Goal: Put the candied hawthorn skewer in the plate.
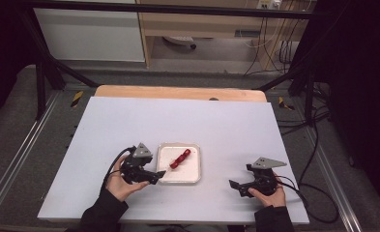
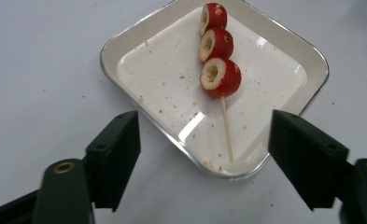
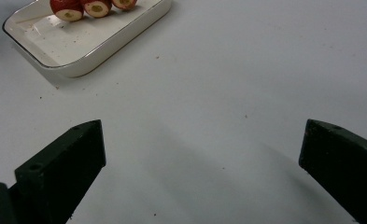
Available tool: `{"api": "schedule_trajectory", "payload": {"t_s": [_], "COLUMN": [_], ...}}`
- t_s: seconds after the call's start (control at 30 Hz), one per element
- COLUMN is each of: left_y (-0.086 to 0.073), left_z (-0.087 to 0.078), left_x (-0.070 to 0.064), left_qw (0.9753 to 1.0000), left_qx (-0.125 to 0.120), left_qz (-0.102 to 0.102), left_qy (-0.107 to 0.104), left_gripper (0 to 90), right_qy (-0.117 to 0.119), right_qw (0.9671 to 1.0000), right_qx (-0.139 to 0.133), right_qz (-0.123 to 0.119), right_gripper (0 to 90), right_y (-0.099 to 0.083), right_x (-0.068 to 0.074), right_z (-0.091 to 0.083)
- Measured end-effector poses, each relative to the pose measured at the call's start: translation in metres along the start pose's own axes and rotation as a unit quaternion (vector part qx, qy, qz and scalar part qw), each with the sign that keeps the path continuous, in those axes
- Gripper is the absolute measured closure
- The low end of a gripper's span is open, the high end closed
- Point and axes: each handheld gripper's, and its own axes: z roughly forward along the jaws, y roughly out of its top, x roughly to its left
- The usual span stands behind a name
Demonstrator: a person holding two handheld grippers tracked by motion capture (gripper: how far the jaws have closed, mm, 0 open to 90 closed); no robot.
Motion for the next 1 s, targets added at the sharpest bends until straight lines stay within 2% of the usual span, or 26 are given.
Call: {"api": "schedule_trajectory", "payload": {"t_s": [0.13, 0.23, 0.43, 0.53, 0.63, 0.8, 1.0], "left_y": [-0.016, -0.03, -0.058, -0.068, -0.078, -0.087, -0.09], "left_z": [-0.008, -0.013, -0.024, -0.028, -0.031, -0.035, -0.038], "left_x": [0.01, 0.017, 0.032, 0.037, 0.042, 0.046, 0.051], "left_qw": [1.0, 0.9999, 0.9993, 0.999, 0.9988, 0.9988, 0.9983], "left_qx": [-0.002, -0.004, -0.017, -0.017, -0.022, -0.023, -0.032], "left_qz": [0.001, -0.011, -0.031, -0.036, -0.04, -0.041, -0.046], "left_qy": [0.001, 0.004, 0.009, 0.021, 0.015, 0.013, 0.015], "left_gripper": [15.5, 12.0, 7.9, 6.6, 5.7, 5.7, 6.4], "right_qy": [-0.001, -0.002, -0.001, 0.0, 0.0, -0.001, 0.0], "right_qw": [1.0, 1.0, 1.0, 0.9999, 0.9999, 0.9999, 0.9998], "right_qx": [0.001, 0.003, 0.008, 0.012, 0.012, 0.016, 0.017], "right_qz": [0.001, 0.002, 0.0, 0.001, 0.0, -0.001, 0.0], "right_gripper": [0.7, 0.6, 0.6, 0.5, 0.5, 0.5, 0.5], "right_y": [0.0, 0.0, -0.001, -0.001, -0.001, -0.002, -0.002], "right_x": [0.0, 0.0, 0.0, 0.001, 0.001, 0.001, 0.002], "right_z": [0.0, 0.001, 0.002, 0.002, 0.002, 0.002, 0.002]}}
